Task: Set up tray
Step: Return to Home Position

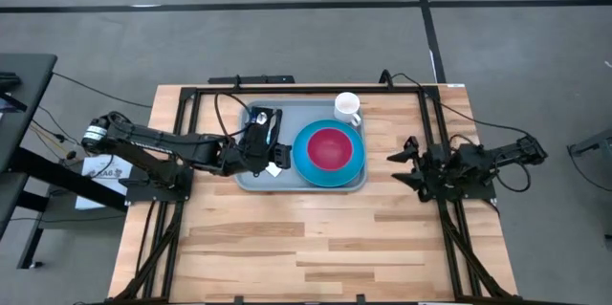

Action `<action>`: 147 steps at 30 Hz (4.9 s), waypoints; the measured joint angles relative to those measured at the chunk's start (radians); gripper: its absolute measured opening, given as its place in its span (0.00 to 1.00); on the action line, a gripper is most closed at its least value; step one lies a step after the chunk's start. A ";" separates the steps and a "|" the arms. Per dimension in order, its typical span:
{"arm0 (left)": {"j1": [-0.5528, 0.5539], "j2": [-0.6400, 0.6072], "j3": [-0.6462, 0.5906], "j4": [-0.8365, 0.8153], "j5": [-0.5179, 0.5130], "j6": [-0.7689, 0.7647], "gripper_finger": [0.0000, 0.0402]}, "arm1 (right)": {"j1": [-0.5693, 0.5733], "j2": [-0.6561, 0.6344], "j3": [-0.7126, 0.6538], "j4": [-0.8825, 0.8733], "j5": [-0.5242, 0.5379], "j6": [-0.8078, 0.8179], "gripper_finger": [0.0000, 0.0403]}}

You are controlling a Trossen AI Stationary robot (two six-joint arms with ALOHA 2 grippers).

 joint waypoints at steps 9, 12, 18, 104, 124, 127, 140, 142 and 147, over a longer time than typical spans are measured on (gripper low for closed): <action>0.000 0.000 0.000 0.000 0.032 0.002 0.30 | 0.000 0.000 0.001 -0.199 -0.040 -0.027 0.61; 0.000 0.000 0.000 0.001 0.072 0.012 0.30 | 0.000 0.000 0.002 -0.205 -0.054 -0.012 0.61; -0.021 0.000 0.000 0.115 0.102 0.197 0.30 | 0.000 0.000 0.002 -0.206 -0.054 0.067 0.61; -0.204 -1.344 -1.168 0.550 0.449 1.302 0.30 | 0.000 0.000 0.001 -0.209 -0.055 0.069 0.61; -0.067 -1.328 -1.168 0.552 0.424 1.302 0.30 | 0.000 0.000 0.001 -0.209 -0.055 0.069 0.61; -0.067 -1.328 -1.168 0.551 0.424 1.292 0.30 | 0.000 0.000 0.001 -0.209 -0.055 0.069 0.61; -0.067 -1.328 -1.168 0.551 0.424 1.278 0.30 | 0.000 0.000 0.001 -0.209 -0.055 0.069 0.61; -0.067 -1.328 -1.168 0.551 0.424 1.278 0.30 | 0.000 0.000 0.001 -0.209 -0.055 0.069 0.61; -0.067 -1.328 -1.168 0.552 0.424 1.278 0.30 | 0.000 0.000 0.001 -0.209 -0.055 0.069 0.61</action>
